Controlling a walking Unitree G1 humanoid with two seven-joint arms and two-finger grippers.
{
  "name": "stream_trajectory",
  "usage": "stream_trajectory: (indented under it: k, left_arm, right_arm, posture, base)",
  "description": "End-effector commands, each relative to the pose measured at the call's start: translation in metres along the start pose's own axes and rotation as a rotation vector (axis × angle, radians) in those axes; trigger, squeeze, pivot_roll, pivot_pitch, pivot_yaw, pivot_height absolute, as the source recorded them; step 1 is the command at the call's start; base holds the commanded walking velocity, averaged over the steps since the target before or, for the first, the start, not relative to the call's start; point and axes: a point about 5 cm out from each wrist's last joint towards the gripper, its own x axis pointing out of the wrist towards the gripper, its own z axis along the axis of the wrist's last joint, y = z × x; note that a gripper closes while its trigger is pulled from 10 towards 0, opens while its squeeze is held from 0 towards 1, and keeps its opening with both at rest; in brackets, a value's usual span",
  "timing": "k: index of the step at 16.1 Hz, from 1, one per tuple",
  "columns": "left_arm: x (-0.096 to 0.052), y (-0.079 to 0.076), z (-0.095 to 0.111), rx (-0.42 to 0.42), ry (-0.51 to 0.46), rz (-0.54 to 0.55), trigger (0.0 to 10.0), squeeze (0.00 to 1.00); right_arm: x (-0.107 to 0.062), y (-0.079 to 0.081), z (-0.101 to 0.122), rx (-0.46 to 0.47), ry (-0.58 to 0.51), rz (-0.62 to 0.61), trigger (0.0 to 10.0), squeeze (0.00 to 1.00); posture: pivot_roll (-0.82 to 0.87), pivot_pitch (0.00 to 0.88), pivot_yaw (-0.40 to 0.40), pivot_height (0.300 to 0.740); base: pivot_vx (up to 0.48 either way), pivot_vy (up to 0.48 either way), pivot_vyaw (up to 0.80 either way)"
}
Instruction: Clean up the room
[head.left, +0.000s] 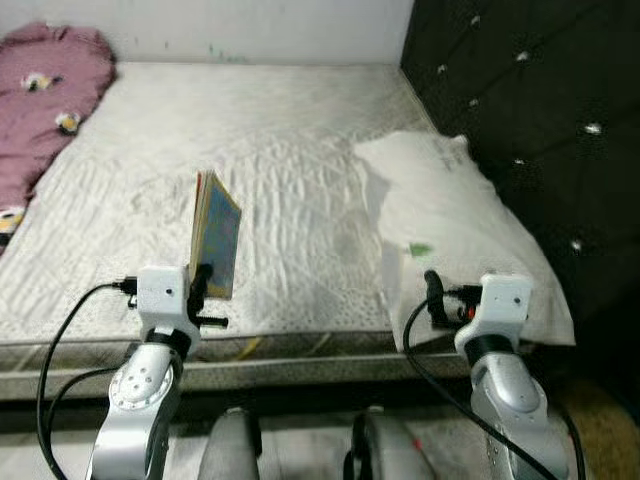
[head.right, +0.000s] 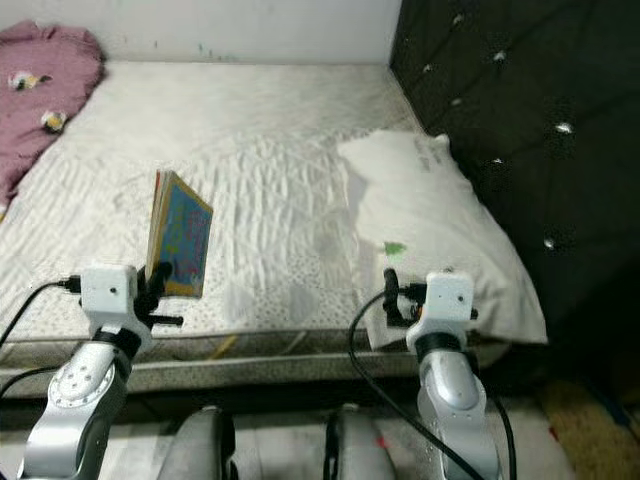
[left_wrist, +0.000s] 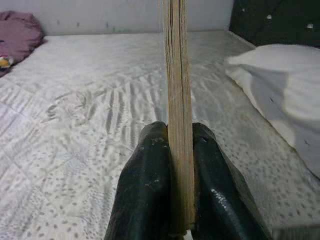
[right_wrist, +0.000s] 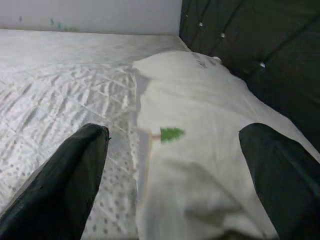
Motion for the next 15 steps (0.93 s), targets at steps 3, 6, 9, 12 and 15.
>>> stream_trajectory:
  k: [3, 6, 9, 12, 15]
  left_arm:
    - [0.004, -0.003, 0.012, -0.003, -0.058, -0.014, 10.0, 0.0]
    - [0.004, -0.003, 0.012, -0.011, -0.06, -0.024, 10.0, 0.0]
    - [0.005, -0.003, 0.013, -0.023, -0.074, -0.042, 10.0, 0.0]
    - [0.009, -0.006, 0.016, -0.027, -0.082, -0.05, 10.0, 0.0]
    - [0.01, -0.005, 0.017, -0.032, -0.089, -0.041, 10.0, 0.0]
  right_arm:
    - [0.001, 0.0, 0.001, 0.0, -0.004, 0.006, 10.0, 0.0]
    - [0.003, 0.0, 0.002, 0.0, -0.003, 0.013, 10.0, 0.0]
    - [0.005, 0.002, 0.003, -0.002, -0.007, 0.025, 10.0, 0.0]
    - [0.009, 0.002, 0.004, -0.004, -0.01, 0.03, 10.0, 0.0]
    - [0.011, 0.002, 0.004, -0.005, -0.008, 0.035, 10.0, 0.0]
  posture:
    - [0.0, 0.0, -0.01, 0.637]
    - [0.0, 0.0, -0.011, 0.637]
    - [-0.01, 0.0, -0.003, 0.637]
    - [-0.01, 0.0, -0.01, 0.637]
    - [-0.01, 0.0, -0.013, 0.637]
  base:
    - [0.0, 0.0, 0.0]
    - [0.0, 0.0, 0.0]
    - [0.08, 0.0, 0.0]
    - [0.294, 0.0, 0.0]
    - [0.308, 0.0, 0.0]
